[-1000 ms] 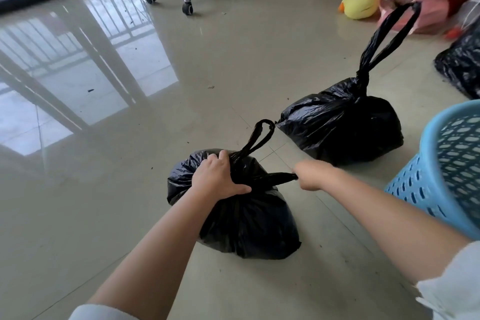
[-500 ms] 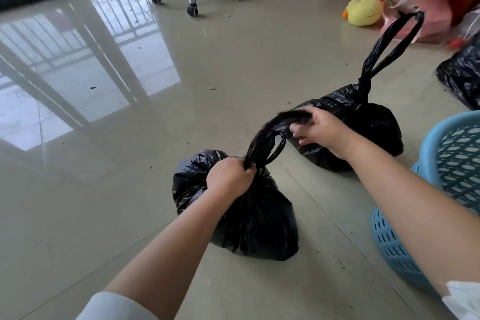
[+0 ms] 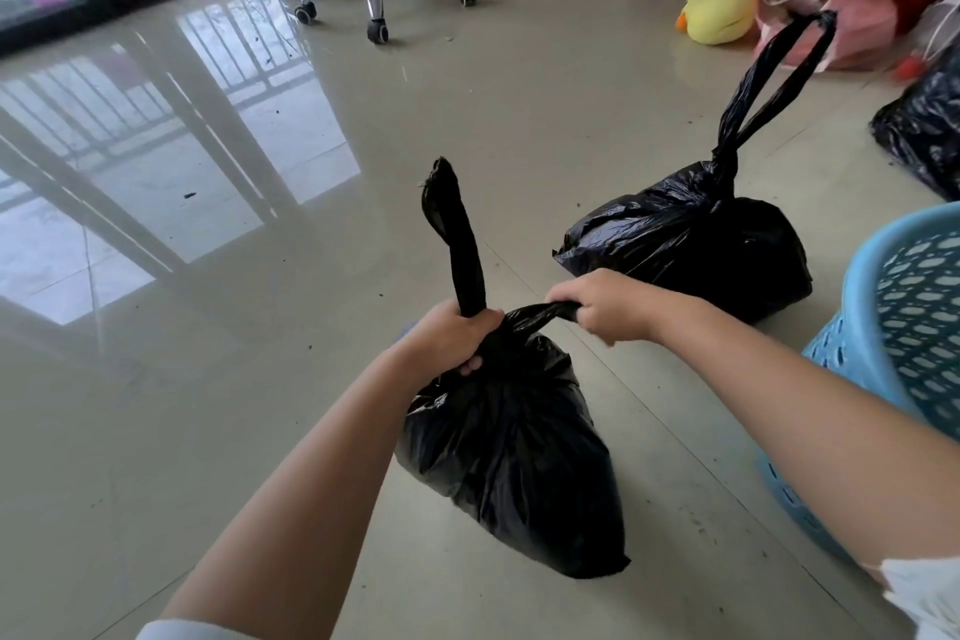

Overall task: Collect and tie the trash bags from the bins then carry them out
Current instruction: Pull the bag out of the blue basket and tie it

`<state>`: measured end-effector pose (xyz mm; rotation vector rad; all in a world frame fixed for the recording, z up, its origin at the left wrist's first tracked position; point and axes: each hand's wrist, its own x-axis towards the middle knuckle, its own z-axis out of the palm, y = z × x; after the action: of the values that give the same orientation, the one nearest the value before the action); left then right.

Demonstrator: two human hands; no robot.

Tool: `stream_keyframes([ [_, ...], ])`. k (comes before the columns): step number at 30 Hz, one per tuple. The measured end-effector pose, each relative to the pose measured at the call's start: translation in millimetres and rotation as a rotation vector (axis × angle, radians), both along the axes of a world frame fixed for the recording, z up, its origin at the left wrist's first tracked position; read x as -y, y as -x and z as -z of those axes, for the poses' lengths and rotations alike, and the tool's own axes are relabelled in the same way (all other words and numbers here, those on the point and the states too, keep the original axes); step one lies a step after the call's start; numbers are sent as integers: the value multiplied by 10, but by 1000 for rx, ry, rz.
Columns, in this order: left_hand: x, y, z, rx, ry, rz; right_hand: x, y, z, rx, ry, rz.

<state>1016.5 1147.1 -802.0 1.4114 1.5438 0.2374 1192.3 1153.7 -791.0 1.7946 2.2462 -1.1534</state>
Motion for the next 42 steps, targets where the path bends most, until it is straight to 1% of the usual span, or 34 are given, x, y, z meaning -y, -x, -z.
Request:
stream_keyframes([
  [2,-15,52,-5,100,93,-29,-43,-42,-83,-21,-33,28],
  [5,-23,102,-8,321,271,-53,-95,-53,-309,-7,-88,2],
  [8,-56,68,42,473,306,-19,-45,-60,-578,-57,-57,-28],
  [11,-51,49,74,558,336,-57,59,-79,-654,-3,45,-120],
  [13,-61,102,106,681,385,-160,132,-72,-598,23,106,-155],
  [15,-95,148,131,784,391,-268,187,-65,-486,39,173,-156],
  [19,-91,91,154,838,391,-330,221,-15,-226,141,431,-256],
  [22,-61,69,201,844,378,-326,205,-38,-97,199,588,-236],
  [24,-51,94,248,803,325,-271,167,-71,-62,235,582,-209],
  [29,-19,141,240,552,178,-21,3,-191,-82,320,260,-151],
  [31,-16,113,188,500,139,60,-21,-195,-102,376,160,-171],
  [32,-12,89,169,489,125,84,-34,-187,-89,399,68,-179],
  [33,-10,62,162,478,105,106,-46,-183,-57,385,-69,-165],
  [34,-7,40,158,468,83,127,-51,-179,-25,329,-209,-123],
  [35,-6,19,159,461,63,152,-41,-164,-6,235,-306,-77],
  [36,-5,1,153,453,47,178,-28,-143,5,134,-337,-58],
  [37,-10,-12,149,437,32,201,-10,-118,-6,41,-292,-71],
  [39,2,-47,116,388,-3,240,34,-67,-17,-72,-74,-122],
  [40,9,-62,99,348,-33,240,50,-57,-8,-77,20,-144],
  [42,6,-89,92,285,-135,167,77,-39,14,-64,109,-133],
])
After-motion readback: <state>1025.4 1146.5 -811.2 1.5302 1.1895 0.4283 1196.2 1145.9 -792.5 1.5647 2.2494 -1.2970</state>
